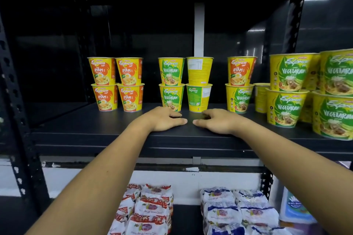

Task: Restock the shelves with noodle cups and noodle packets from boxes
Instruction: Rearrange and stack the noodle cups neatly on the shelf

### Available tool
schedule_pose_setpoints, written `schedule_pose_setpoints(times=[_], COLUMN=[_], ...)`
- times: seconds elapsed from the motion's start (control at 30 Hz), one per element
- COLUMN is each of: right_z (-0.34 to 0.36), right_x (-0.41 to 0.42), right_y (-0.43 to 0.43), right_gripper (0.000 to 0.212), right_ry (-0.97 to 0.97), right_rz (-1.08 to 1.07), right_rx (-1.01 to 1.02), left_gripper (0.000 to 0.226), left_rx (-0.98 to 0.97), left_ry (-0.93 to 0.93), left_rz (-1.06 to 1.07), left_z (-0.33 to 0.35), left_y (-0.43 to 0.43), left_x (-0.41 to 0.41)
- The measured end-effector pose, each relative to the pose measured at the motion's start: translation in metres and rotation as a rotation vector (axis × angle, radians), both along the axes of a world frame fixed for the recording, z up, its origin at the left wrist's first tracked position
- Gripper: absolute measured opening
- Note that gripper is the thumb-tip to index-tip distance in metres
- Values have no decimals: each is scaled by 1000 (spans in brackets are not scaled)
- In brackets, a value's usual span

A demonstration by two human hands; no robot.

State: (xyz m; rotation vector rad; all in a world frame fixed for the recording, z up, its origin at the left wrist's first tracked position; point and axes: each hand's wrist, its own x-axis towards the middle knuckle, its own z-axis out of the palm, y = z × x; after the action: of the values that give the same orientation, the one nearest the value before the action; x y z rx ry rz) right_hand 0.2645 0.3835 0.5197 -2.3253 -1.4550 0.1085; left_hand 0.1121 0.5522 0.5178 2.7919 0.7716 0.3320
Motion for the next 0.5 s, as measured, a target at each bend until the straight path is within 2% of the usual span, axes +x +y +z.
schedule_pose_setpoints(times=[0.1, 0.13, 0.23, 0.37, 0.5], right_z=[-1, -1, -2, 4, 5], right_x=[17, 22, 44, 65, 75], right_y=[10, 14, 32, 58, 79], right_gripper=[55, 57, 80, 105, 107], right_ry=[118, 172, 301, 496, 570], right_rz=[-45, -81, -168, -141, -62], right_rx=[161, 205, 251, 241, 356], left_gripper=[64, 63, 61, 58, 59], left_rx=[-8, -11, -26, -33, -45], left_ry=[-39, -48, -74, -87, -104], left_rz=[12, 12, 10, 18, 24], left_z=[-1, -1, -1, -2, -4], left_y=[-1, -1, -2, 2, 7], left_x=[0, 0, -1, 0, 1])
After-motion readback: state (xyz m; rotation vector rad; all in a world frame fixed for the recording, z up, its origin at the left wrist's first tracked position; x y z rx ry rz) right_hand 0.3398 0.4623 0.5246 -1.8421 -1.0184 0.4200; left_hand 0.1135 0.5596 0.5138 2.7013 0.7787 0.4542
